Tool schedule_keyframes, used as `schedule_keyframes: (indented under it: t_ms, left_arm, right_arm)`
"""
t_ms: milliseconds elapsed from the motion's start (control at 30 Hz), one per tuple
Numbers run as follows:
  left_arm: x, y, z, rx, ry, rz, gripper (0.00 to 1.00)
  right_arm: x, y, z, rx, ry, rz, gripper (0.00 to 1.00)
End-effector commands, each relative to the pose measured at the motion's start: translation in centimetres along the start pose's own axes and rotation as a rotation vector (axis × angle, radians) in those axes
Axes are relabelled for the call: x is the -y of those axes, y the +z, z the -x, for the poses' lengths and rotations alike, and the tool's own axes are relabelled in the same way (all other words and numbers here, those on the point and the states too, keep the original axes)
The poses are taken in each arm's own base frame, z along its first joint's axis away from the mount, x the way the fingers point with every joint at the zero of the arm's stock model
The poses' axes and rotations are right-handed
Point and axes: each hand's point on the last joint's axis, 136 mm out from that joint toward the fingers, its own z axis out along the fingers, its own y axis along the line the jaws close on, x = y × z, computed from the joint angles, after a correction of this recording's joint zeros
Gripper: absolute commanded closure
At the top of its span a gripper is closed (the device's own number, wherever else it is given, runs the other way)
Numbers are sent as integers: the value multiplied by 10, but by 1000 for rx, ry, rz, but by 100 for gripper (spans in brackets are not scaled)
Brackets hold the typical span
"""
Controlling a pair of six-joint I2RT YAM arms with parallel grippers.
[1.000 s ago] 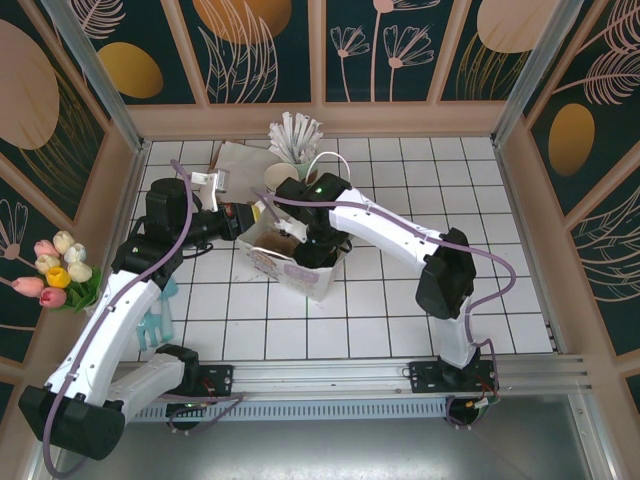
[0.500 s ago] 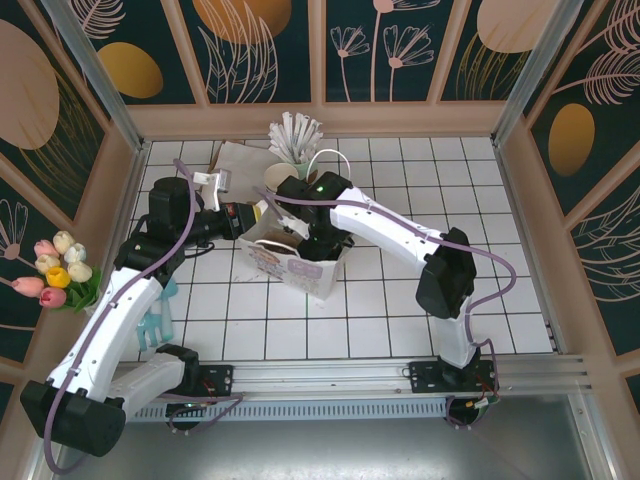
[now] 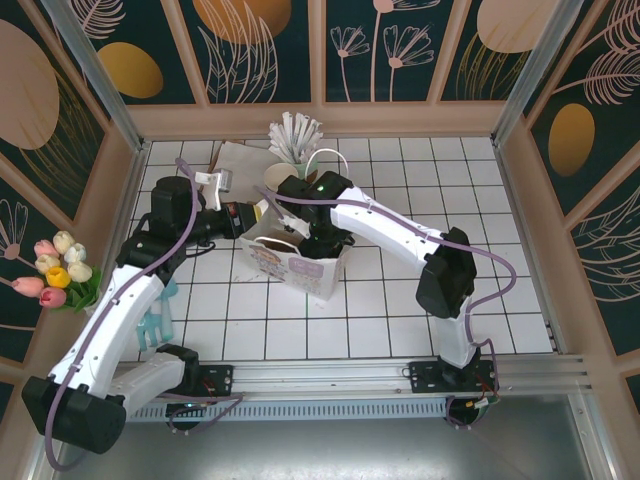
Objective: Pack the takeout coffee
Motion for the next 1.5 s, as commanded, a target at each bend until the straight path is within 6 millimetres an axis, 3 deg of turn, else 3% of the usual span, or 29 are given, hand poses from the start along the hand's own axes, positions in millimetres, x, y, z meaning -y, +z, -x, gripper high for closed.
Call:
schedule_keyframes:
  t_ms: [0, 767, 1200, 1467]
  left_arm:
    - [1, 1, 1, 1, 18, -3, 100]
    - [4, -3, 0, 10, 25, -8, 100]
    - [3, -1, -1, 4, 27, -11, 100]
    - [2, -1, -1, 2, 28, -11, 100]
  right_arm:
    - [5, -5, 2, 7, -5, -5, 67]
    - [13, -6, 2, 10, 1, -55, 68]
    - [4, 3, 9, 6, -10, 0, 69]
    - [9, 11, 7, -9, 1, 10, 69]
